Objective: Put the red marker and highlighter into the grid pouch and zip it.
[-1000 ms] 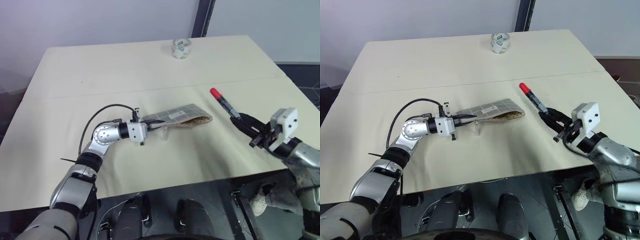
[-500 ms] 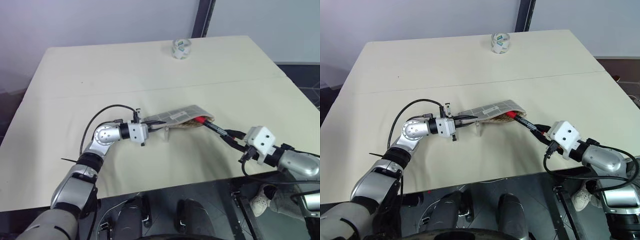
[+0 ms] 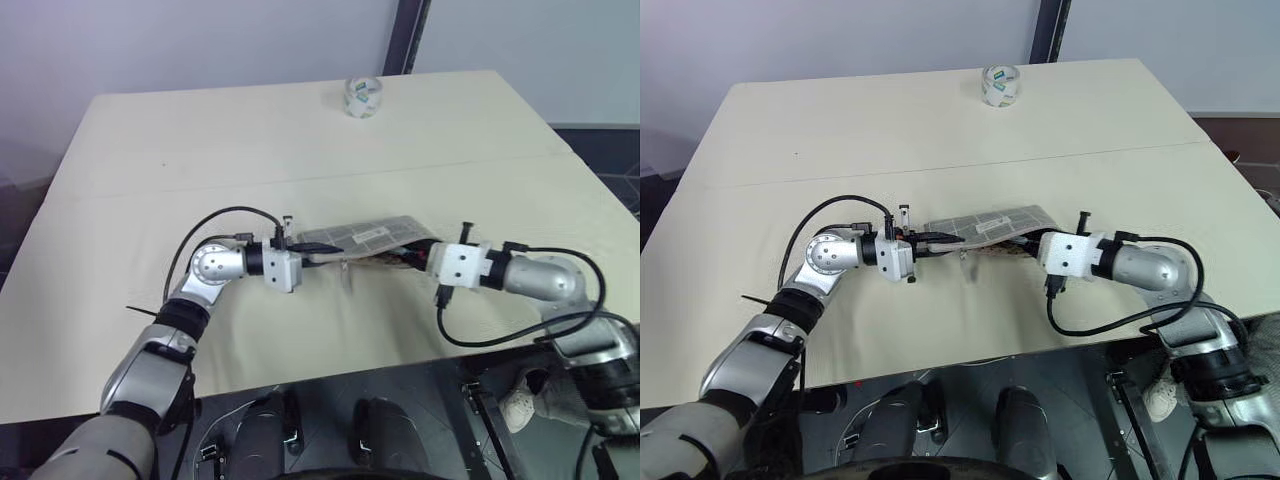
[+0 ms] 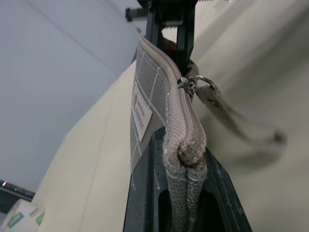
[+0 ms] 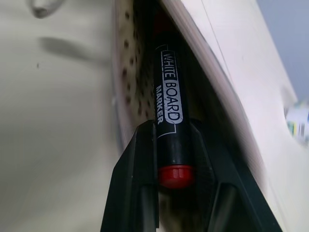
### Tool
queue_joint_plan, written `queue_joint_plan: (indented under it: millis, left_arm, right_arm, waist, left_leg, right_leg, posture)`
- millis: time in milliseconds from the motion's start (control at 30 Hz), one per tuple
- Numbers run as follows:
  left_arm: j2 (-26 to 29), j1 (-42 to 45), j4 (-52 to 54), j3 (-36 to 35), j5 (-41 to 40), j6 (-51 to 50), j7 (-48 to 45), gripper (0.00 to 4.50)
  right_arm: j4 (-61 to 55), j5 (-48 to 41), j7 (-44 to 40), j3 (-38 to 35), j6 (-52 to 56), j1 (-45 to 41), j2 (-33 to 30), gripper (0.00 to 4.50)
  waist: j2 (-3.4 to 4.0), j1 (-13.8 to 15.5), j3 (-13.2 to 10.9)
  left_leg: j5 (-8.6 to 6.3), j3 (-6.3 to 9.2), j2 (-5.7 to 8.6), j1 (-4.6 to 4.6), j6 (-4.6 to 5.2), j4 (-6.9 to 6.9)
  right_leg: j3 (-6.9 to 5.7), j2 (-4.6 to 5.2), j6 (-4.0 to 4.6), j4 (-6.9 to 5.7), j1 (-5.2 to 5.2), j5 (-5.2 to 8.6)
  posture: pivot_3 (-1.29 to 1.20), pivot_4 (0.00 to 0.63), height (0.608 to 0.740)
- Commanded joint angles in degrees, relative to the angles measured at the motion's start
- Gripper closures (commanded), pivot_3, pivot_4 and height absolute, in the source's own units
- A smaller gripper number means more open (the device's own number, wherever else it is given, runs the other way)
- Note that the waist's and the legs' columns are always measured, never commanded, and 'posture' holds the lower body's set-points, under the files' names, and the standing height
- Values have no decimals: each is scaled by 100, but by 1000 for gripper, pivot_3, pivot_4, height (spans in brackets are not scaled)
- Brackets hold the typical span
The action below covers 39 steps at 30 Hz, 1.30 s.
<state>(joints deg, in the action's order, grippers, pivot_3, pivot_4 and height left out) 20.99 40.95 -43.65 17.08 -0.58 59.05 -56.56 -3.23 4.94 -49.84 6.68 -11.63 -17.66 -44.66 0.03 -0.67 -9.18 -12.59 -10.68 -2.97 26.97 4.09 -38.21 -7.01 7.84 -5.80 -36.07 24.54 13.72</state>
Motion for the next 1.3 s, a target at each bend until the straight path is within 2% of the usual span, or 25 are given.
queue_joint_plan:
  millis: [33,100,167,200,367,533,633,700,800,833,933,1000,1067,1167,1300]
  left_arm:
    - [-6,146,129,-23,-249,102,-107,4500]
    - [-4,147,153,-48,-311,71,-149,4500]
    - [31,126,145,-70,-323,50,-153,4500]
    - [47,112,133,-84,-324,31,-147,4500]
    - [109,58,118,-144,-270,7,-71,4500]
    - [151,-8,63,-154,-135,-26,83,4500]
    - [133,-22,-70,-115,159,-100,324,4500]
    - [108,13,-148,-78,404,-62,515,4500]
    - [-12,62,-239,1,816,5,875,4500]
    - [-32,84,-275,47,990,49,991,4500]
    - [-20,193,-370,163,1652,245,1501,4500]
    - [13,283,-430,224,1936,336,1760,4500]
    - [49,385,-500,263,2098,389,1956,4500]
    - [117,529,-578,298,2267,467,2161,4500]
    - [161,607,-644,345,2335,500,2319,4500]
  right_arm:
    - [-198,94,115,157,-164,-239,224,4092]
    - [-287,5,142,153,-82,-300,347,4092]
    - [-342,-158,100,42,59,-238,365,3039]
    - [-345,-149,100,-17,55,-176,307,2716]
    - [-804,-373,189,-552,567,228,18,110]
    - [-2194,-1786,51,-1287,2411,846,-46,47]
    - [-3151,-2922,169,-1672,3640,1306,-4,47]
    - [-3494,-3491,271,-1758,4227,1468,29,47]
    - [-3685,-3869,622,-1494,4744,1681,337,47]
    - [-3686,-3880,753,-1305,4848,1762,479,47]
    - [-3254,-3025,1069,-357,4530,1941,795,47]
    - [-2832,-2727,1301,10,4306,1828,1167,47]
    - [-2476,-2560,1587,186,4204,1625,1606,47]
    - [-1884,-2009,2023,381,4074,1299,1929,47]
    - [-1537,-2358,2099,204,4086,1003,2529,47]
  waist:
    - [0,-7,0]
    - [0,-7,0]
    - [0,2,0]
    - [0,3,0]
    - [0,5,0]
    - [0,3,0]
    - [0,15,0]
    - [-1,8,0]
    - [-3,8,2]
    - [-7,14,4]
    - [-7,12,4]
    - [-6,-2,3]
    - [-6,-3,3]
    - [-6,-3,3]
    - [-6,-2,4]
  left_leg:
    - [0,0,0,0,1,0]
    - [-1,0,0,0,1,-1]
    - [0,0,0,0,1,-1]
    - [0,0,0,0,1,-2]
    - [-2,0,1,0,3,-2]
    - [-2,2,0,2,4,-2]
    - [-3,6,-1,1,6,-1]
    - [-4,6,-1,2,7,-1]
    - [-11,6,-1,-4,-1,-1]
    - [-11,6,-1,-7,-1,-1]
    - [-12,7,0,-3,-2,0]
    - [-12,5,0,0,-1,0]
    - [-12,1,1,2,-2,-1]
    - [-12,1,-1,1,-2,-1]
    - [-12,1,0,18,-2,1]
  right_leg:
    - [0,0,0,0,0,0]
    - [0,0,0,-2,0,0]
    - [0,0,0,-3,-1,0]
    - [0,0,0,-2,-1,0]
    - [0,2,0,-3,-1,0]
    - [1,1,-1,-5,-11,-1]
    - [0,1,1,-4,-9,0]
    - [0,1,1,-4,-10,0]
    - [0,1,1,0,-9,0]
    - [0,1,1,1,-10,0]
    - [-1,1,2,3,-7,0]
    - [-1,2,2,3,-1,0]
    - [0,2,1,2,2,0]
    - [1,1,1,0,3,0]
    - [0,1,1,0,19,0]
  posture:
    - [0,150,740]
    - [0,150,740]
    - [0,150,740]
    - [0,150,740]
    - [0,150,740]
    - [0,150,740]
    - [0,150,740]
    - [0,150,740]
    - [0,150,740]
    - [0,150,740]
    - [0,150,740]
    - [0,150,740]
    - [0,150,740]
    - [0,150,740]
    - [0,150,740]
